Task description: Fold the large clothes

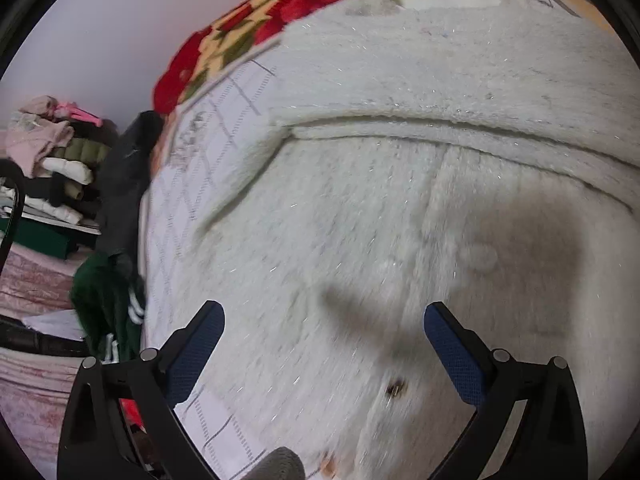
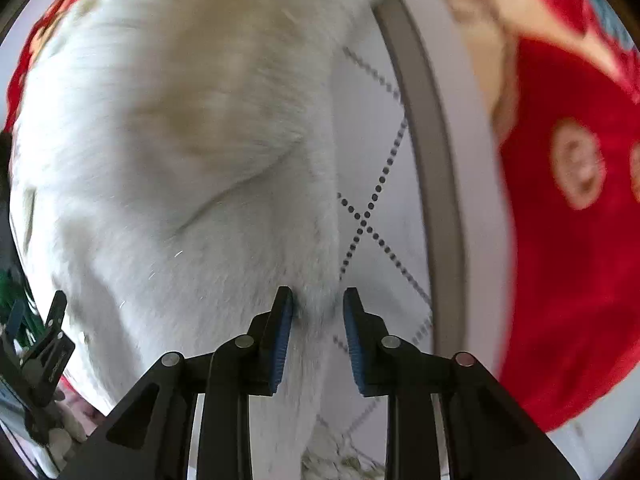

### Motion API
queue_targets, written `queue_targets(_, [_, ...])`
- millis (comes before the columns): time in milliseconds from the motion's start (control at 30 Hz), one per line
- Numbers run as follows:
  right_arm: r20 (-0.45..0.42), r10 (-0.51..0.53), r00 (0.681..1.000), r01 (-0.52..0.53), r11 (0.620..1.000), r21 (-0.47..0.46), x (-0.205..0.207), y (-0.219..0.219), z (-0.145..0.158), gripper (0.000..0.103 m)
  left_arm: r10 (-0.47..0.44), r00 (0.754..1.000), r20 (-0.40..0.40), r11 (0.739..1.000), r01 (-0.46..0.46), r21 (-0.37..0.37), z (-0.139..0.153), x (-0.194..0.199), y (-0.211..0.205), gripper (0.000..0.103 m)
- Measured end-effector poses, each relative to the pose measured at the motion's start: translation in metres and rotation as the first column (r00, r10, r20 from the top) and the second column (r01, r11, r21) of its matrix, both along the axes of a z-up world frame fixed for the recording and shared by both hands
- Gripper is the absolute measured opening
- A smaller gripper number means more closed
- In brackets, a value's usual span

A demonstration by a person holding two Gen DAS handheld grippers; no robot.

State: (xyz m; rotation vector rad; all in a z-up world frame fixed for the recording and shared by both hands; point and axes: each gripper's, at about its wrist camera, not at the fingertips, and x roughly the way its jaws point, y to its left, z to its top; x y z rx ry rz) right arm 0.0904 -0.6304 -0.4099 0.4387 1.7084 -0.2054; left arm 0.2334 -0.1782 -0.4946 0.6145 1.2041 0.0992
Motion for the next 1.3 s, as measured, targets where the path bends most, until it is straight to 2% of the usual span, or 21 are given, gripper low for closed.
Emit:
queue_targets(67, [0.033,0.024,0.999,-0.024,1.000,-0.019,-0.014,-0.005,0.031,0.044,0.003,1.000,0.008,1.000,-0.003,0.010,0.012,-0.012,-0.001,0.103])
queue_targets(133, [0.055,0.021,0.998,-0.021,1.000,-0.004,-0.030,-0.008,0.050,0.082,-0.004,1.000,0.017,0.999,0.003,0.037,0.023,-0.028,-0.006,0.103])
queue_targets(200, [0.065,0.012,0.998,-0.013,1.000,0.016,-0.045,-0.008,0.059,0.091,-0.018,0.999,0.033,0.998,0.016,0.061,0.034,-0.047,-0.014,0.103])
queue_targets(300, [0.060,-0.017,0.998,0.013,0.998,0.060,-0.089,-0.026,0.072,0.091,-0.039,0.999,0.032,0.995,0.036,0.093,0.043,-0.075,-0.034,0.103])
queue_targets(333, [0.056,-0.025,0.998,0.021,0.997,0.071,-0.086,-0.041,0.066,0.091,-0.047,0.999,0.025,0.993,0.045,0.106,0.044,-0.088,-0.044,0.103])
queue_targets(400, [0.058,-0.035,0.998,0.030,0.996,0.089,-0.096,-0.027,0.063,0.091,-0.057,0.998,0.005,0.991,0.056,0.125,0.047,-0.113,-0.067,0.103])
queue_targets(467, [0.041,-0.024,0.999,0.020,0.995,0.096,-0.106,-0.037,0.058,0.091,-0.062,0.998,-0.016,0.990,0.063,0.129,0.047,-0.134,-0.090,0.103])
queue_targets(533, [0.027,-0.015,1.000,0.012,0.995,0.102,-0.110,-0.035,0.049,0.091,-0.063,0.996,-0.068,0.991,0.071,0.113,0.043,-0.158,-0.120,0.103])
queue_targets(600, [0.016,-0.002,1.000,0.000,0.993,0.119,-0.120,-0.061,0.048,0.091,-0.068,0.992,-0.102,0.991,0.079,0.107,0.038,-0.177,-0.147,0.103])
queue_targets(667, [0.012,0.003,1.000,-0.005,0.991,0.132,-0.127,-0.077,0.046,0.091,-0.084,0.988,-0.127,0.986,0.101,0.132,0.023,-0.190,-0.176,0.103])
queue_targets(733, [0.013,-0.005,1.000,0.003,0.989,0.150,-0.124,-0.090,0.038,0.091,-0.095,0.984,-0.150,0.976,0.121,0.181,0.002,-0.194,-0.196,0.103])
queue_targets(833, [0.014,-0.012,1.000,0.010,0.987,0.162,-0.118,-0.086,0.019,0.091,-0.072,0.983,-0.166,0.958,0.115,0.263,-0.031,-0.188,-0.209,0.103])
queue_targets(867, [0.019,-0.014,1.000,0.010,0.984,0.177,-0.118,-0.093,0.019,0.091,-0.051,0.985,-0.167,0.950,0.100,0.295,-0.042,-0.181,-0.208,0.103])
queue_targets(933, [0.025,-0.016,1.000,0.011,0.981,0.194,-0.109,-0.073,0.000,0.091,-0.012,0.987,-0.160,0.941,0.065,0.331,-0.055,-0.171,-0.202,0.103])
queue_targets(967, [0.031,-0.015,0.999,0.008,0.978,0.207,-0.107,-0.076,-0.002,0.091,0.012,0.987,-0.162,0.934,0.047,0.353,-0.062,-0.162,-0.195,0.103])
queue_targets(1100, [0.043,-0.038,0.998,0.025,0.963,0.267,-0.099,-0.080,-0.016,0.091,0.054,0.988,-0.142,0.927,0.003,0.374,-0.069,-0.144,-0.177,0.103])
queue_targets(1233, [0.072,-0.079,0.994,0.047,0.929,0.368,-0.082,-0.074,-0.034,0.091,0.054,0.993,-0.103,0.927,-0.011,0.375,-0.062,-0.132,-0.167,0.101])
queue_targets(1267, [0.081,-0.088,0.993,0.050,0.919,0.391,-0.079,-0.070,-0.038,0.091,0.056,0.994,-0.096,0.930,-0.017,0.367,-0.059,-0.130,-0.165,0.096])
queue_targets(1300, [0.099,-0.110,0.989,0.055,0.894,0.445,-0.070,-0.066,-0.044,0.091,0.063,0.994,-0.089,0.939,-0.029,0.341,-0.054,-0.128,-0.165,0.091])
